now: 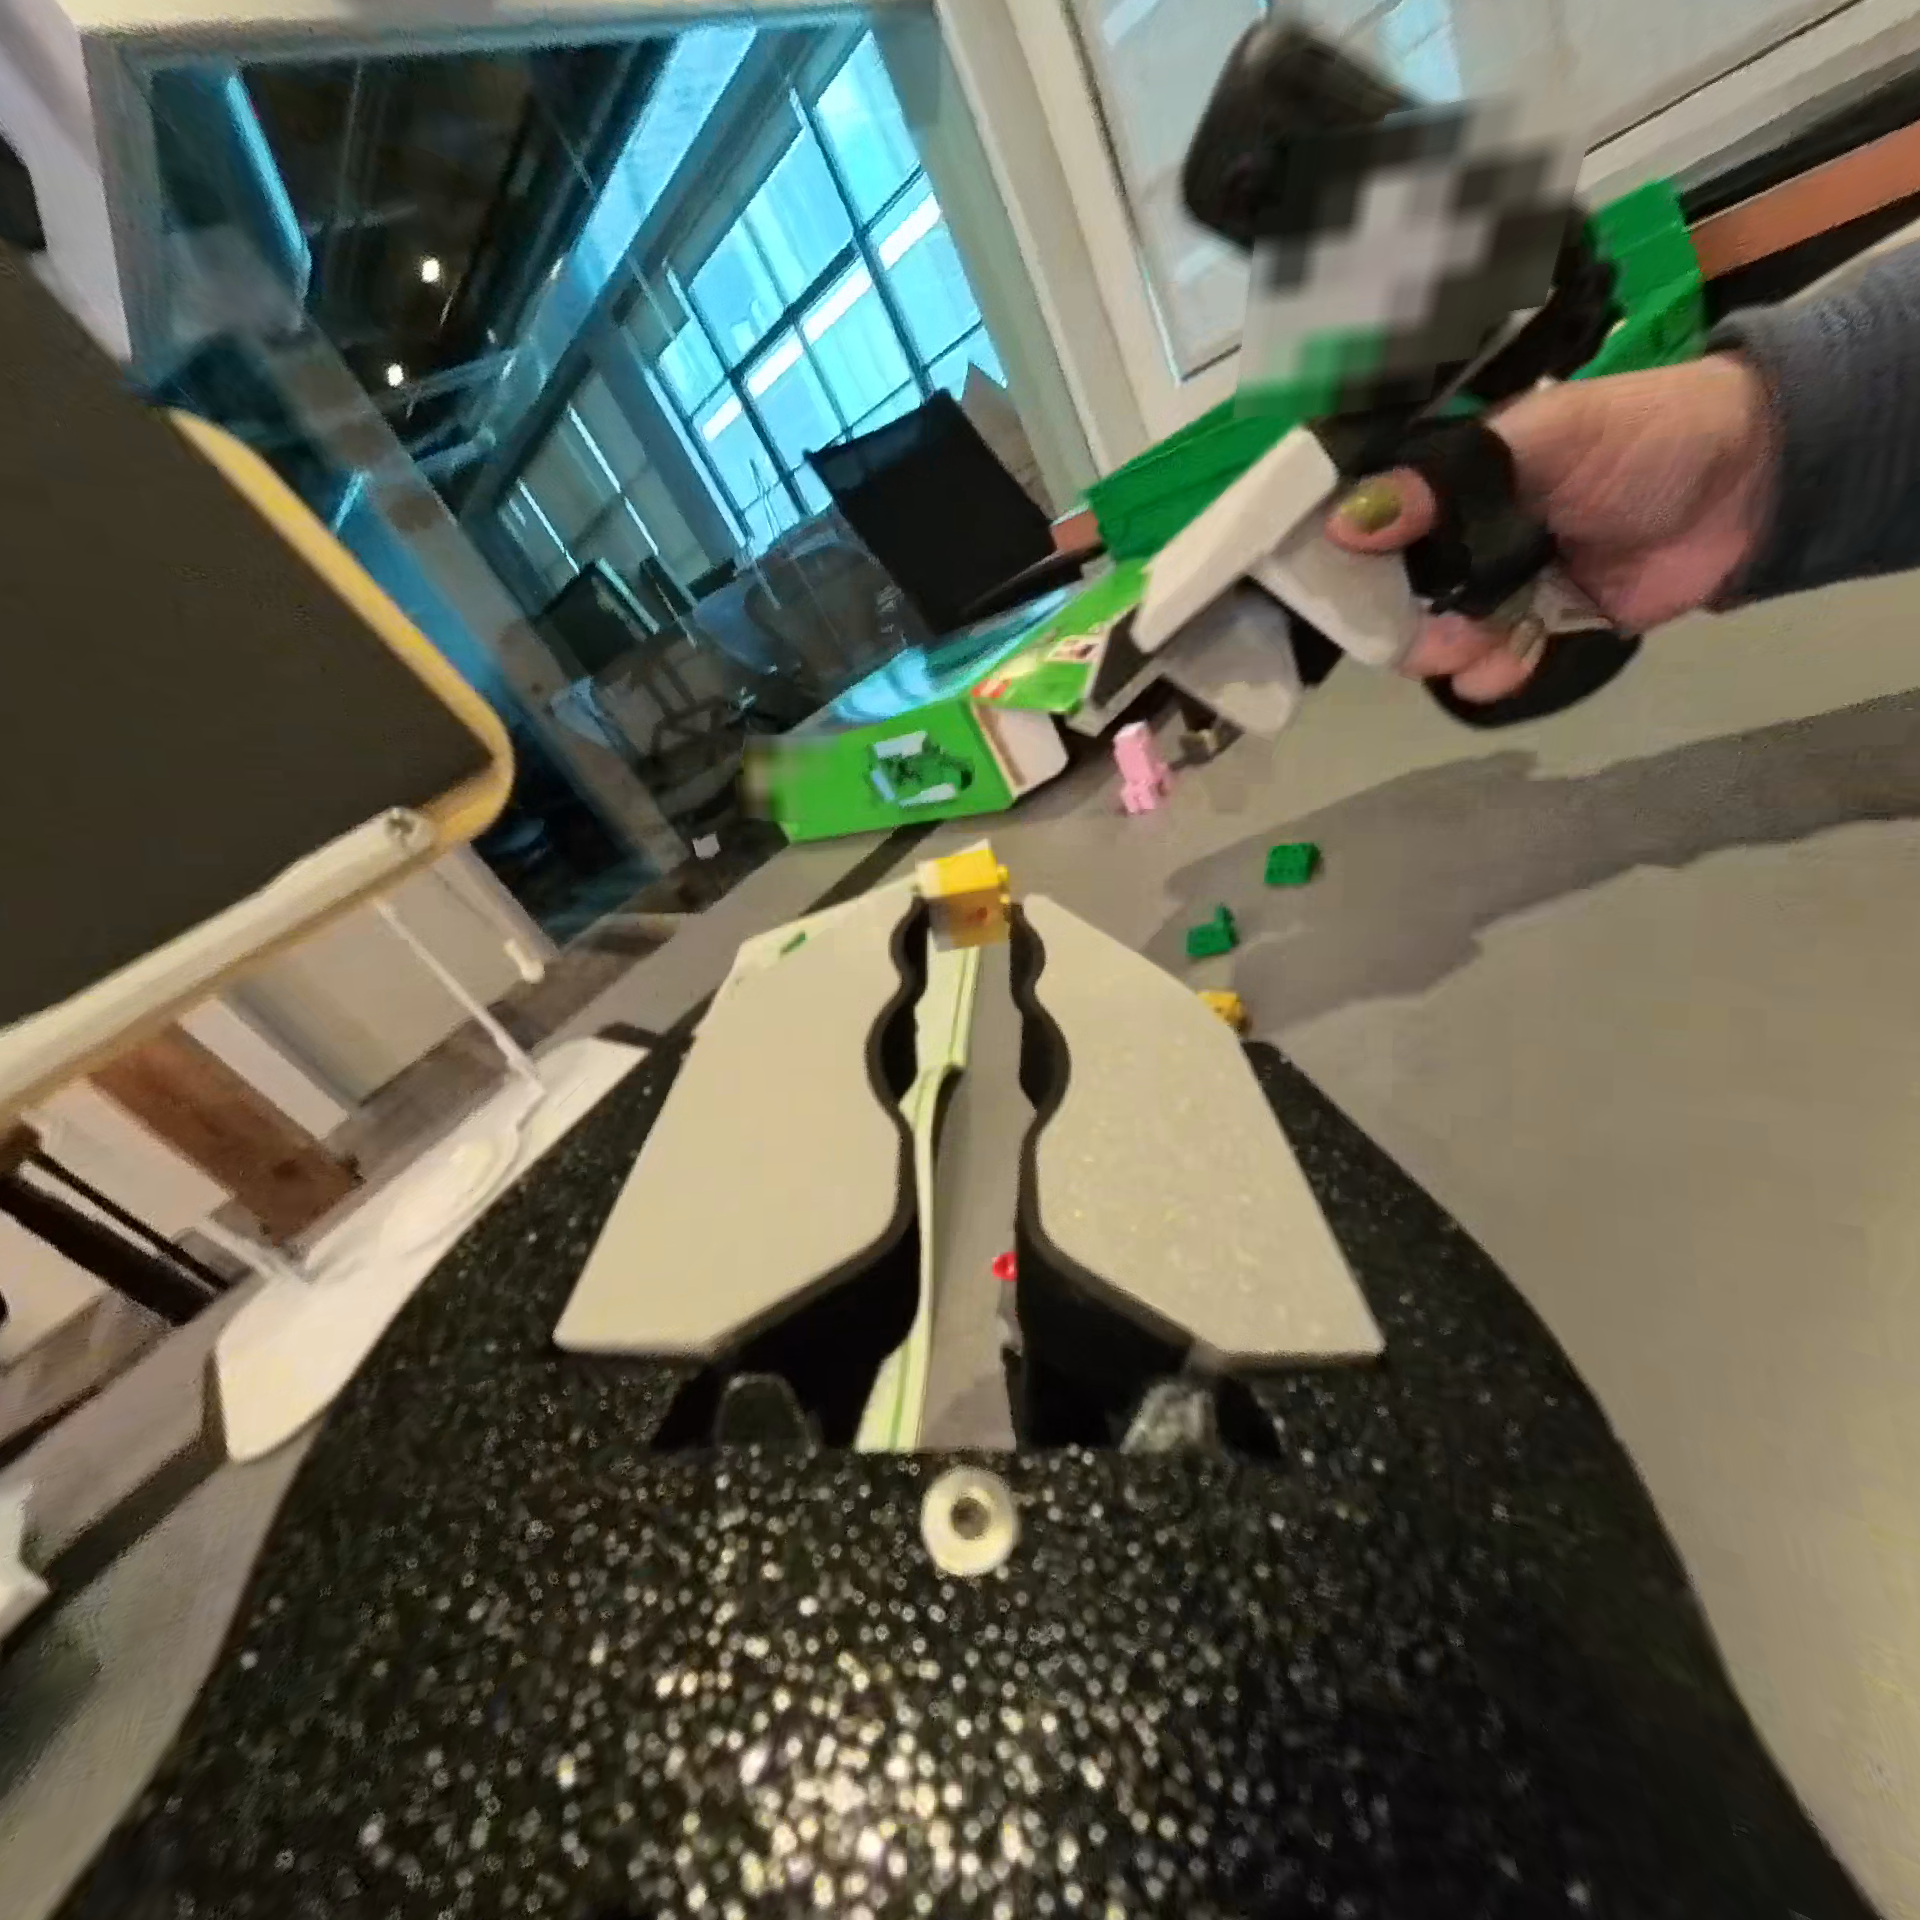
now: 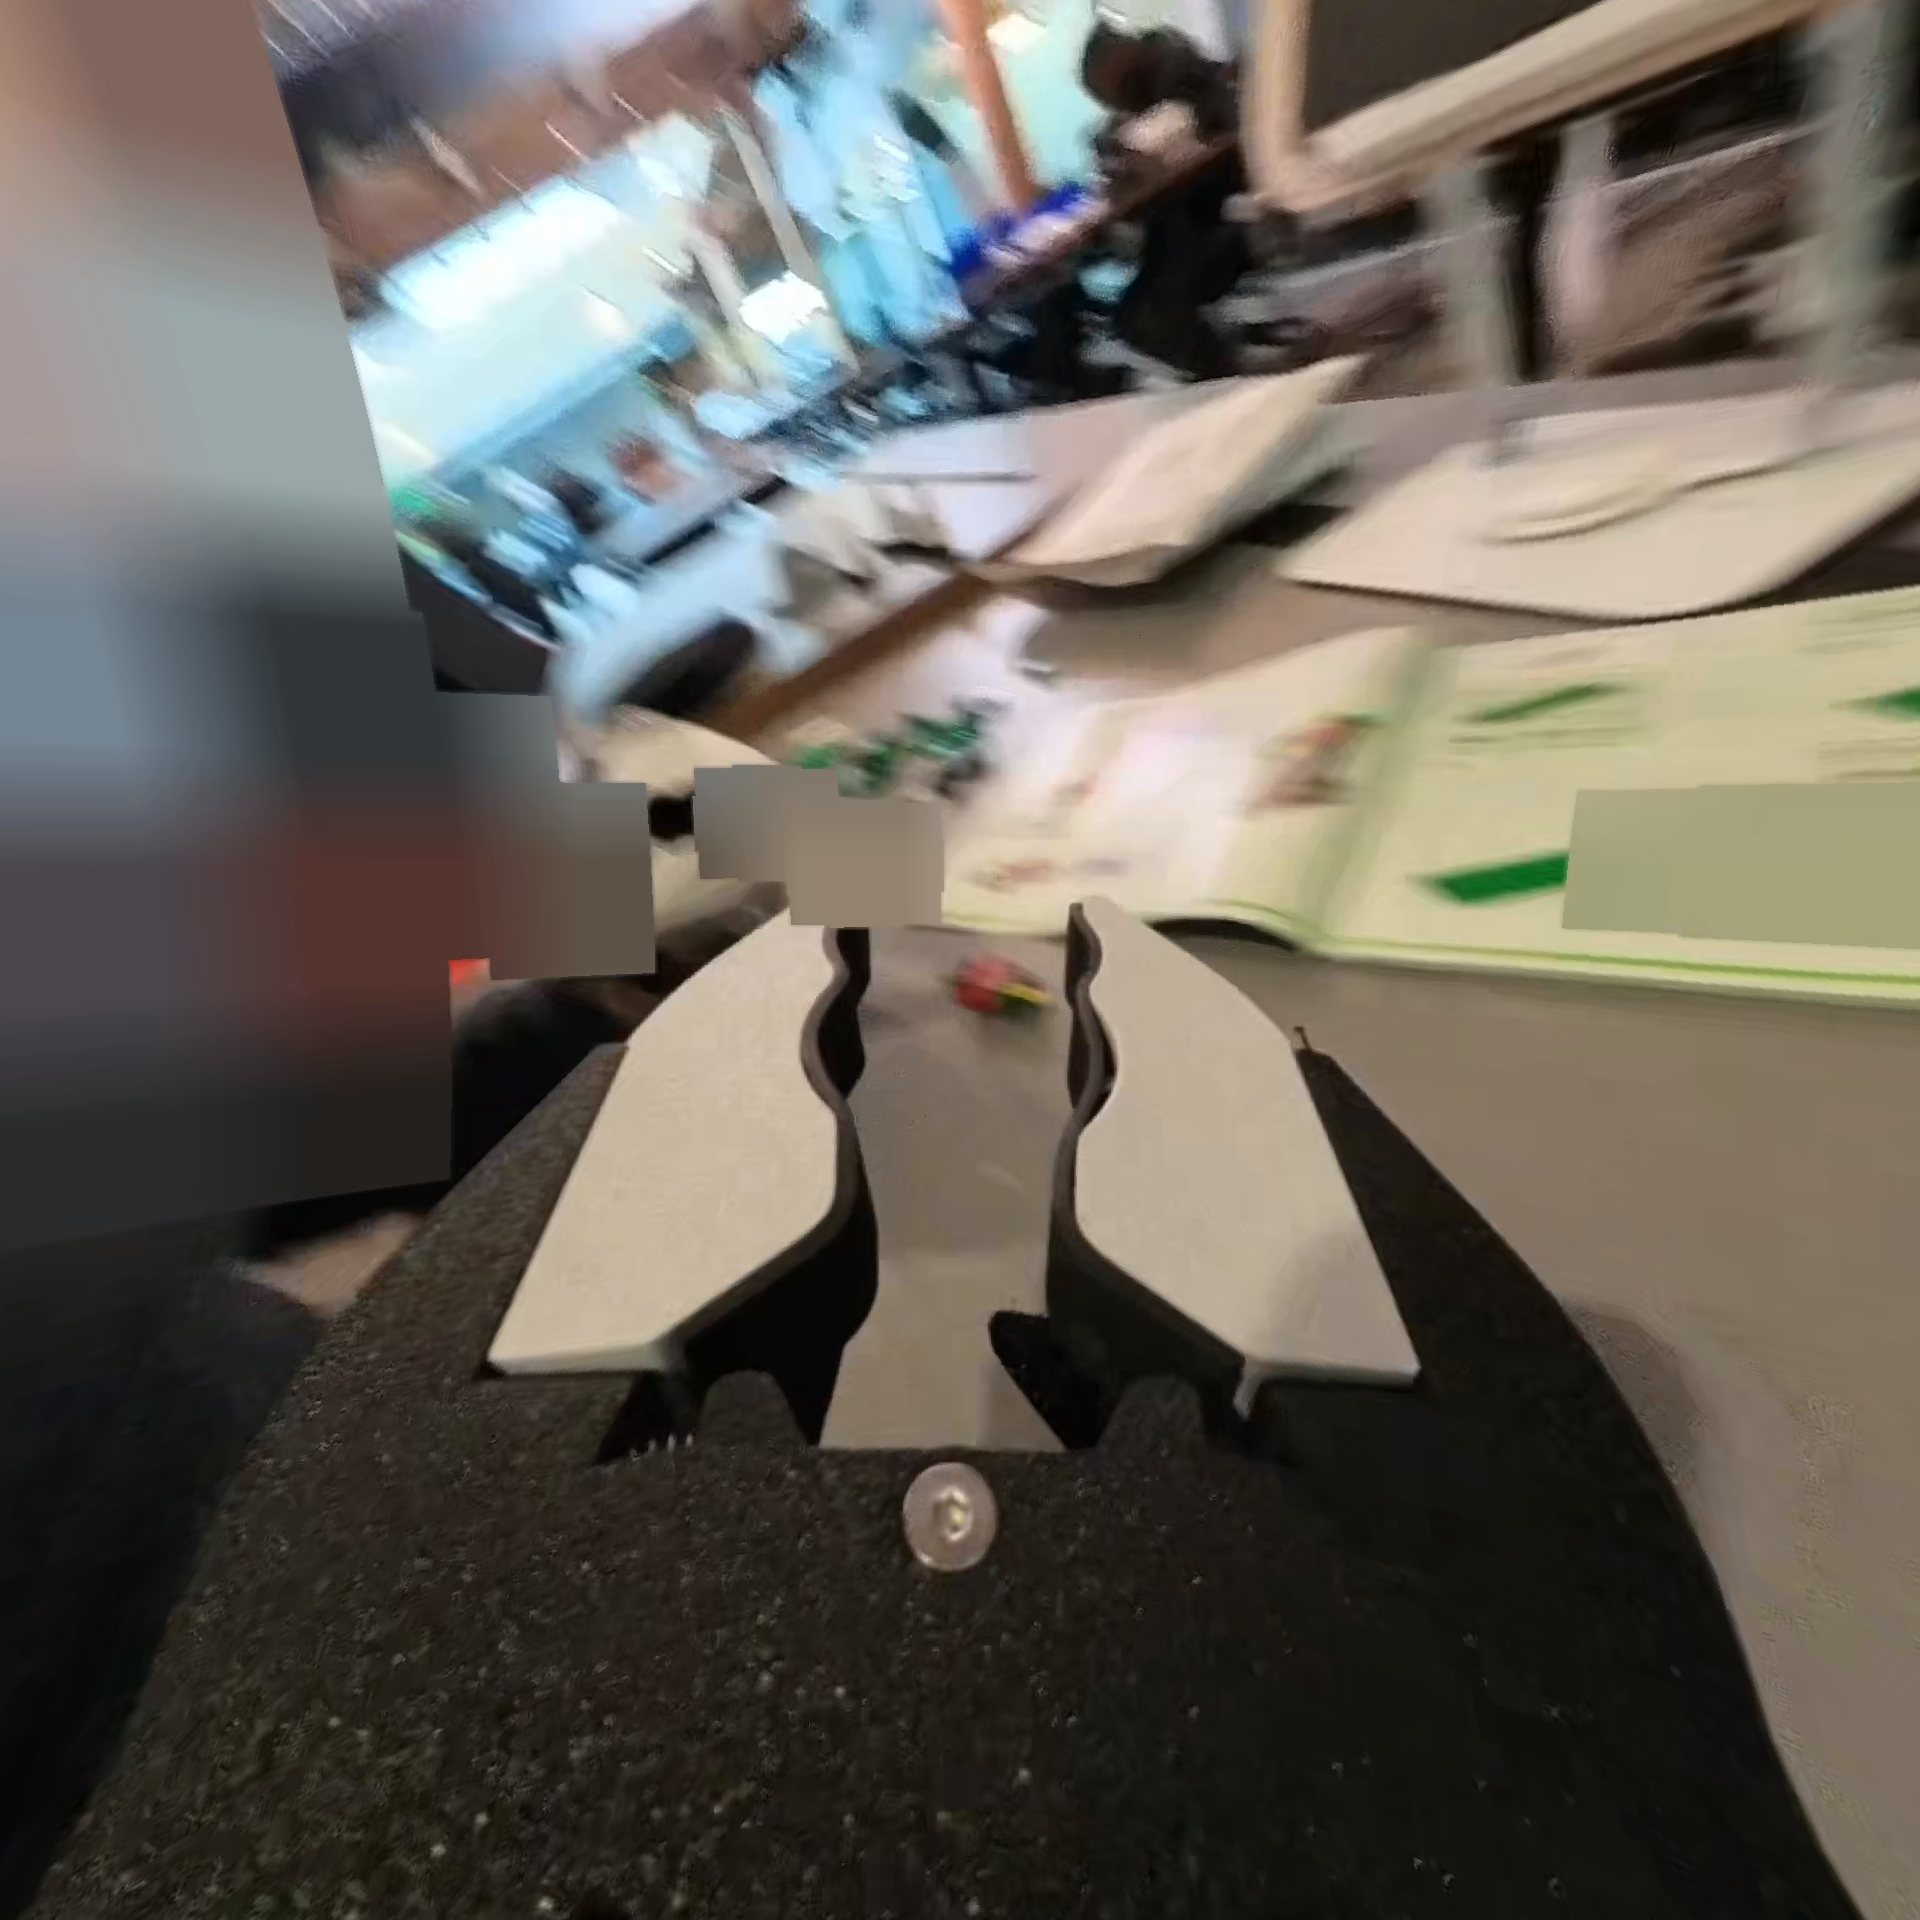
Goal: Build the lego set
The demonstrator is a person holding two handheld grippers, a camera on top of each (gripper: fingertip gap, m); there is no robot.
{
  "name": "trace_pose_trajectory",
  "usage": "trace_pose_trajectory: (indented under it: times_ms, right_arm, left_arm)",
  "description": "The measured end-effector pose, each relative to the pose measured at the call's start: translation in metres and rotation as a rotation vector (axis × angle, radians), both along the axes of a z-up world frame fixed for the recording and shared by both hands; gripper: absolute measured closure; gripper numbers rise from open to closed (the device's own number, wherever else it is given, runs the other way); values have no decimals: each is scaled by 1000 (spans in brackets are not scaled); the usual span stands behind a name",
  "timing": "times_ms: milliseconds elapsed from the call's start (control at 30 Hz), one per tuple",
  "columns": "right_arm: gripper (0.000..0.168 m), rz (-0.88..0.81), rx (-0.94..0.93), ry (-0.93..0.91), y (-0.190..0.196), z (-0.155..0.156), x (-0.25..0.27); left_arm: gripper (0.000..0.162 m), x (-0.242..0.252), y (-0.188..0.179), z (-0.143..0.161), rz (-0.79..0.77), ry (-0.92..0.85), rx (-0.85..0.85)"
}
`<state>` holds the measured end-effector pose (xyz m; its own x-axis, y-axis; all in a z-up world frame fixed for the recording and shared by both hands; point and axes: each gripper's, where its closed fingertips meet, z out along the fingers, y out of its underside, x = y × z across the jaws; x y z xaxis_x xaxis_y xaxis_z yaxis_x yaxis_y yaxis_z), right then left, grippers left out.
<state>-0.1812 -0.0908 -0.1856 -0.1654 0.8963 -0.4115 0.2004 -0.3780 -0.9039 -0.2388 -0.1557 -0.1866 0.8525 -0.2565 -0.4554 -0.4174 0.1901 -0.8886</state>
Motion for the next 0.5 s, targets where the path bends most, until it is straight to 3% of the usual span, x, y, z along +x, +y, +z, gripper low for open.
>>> trace_pose_trajectory:
  times_ms: [33,100,167,267,367,500]
  right_arm:
    - [133,-49,116,-68,18,-9,10]
    - [133,-51,293,-246,38,-35,28]
    - [144,61,404,-425,34,-62,43]
    - [141,116,576,-668,45,-96,61]
    - [137,129,601,-715,47,-102,62]
    - [142,124,611,-637,41,-91,49]
  left_arm:
    - [147,-6,1,-1,6,-25,-24]
    - [147,-12,2,-6,-7,-75,-78]
    - [147,-13,1,-8,-44,-113,-114]
    - [147,-11,-1,-10,-85,-125,-130]
    - [147,-10,-2,-11,-95,-110,-126]
    - [147,-5,-1,-14,-104,-77,-131]
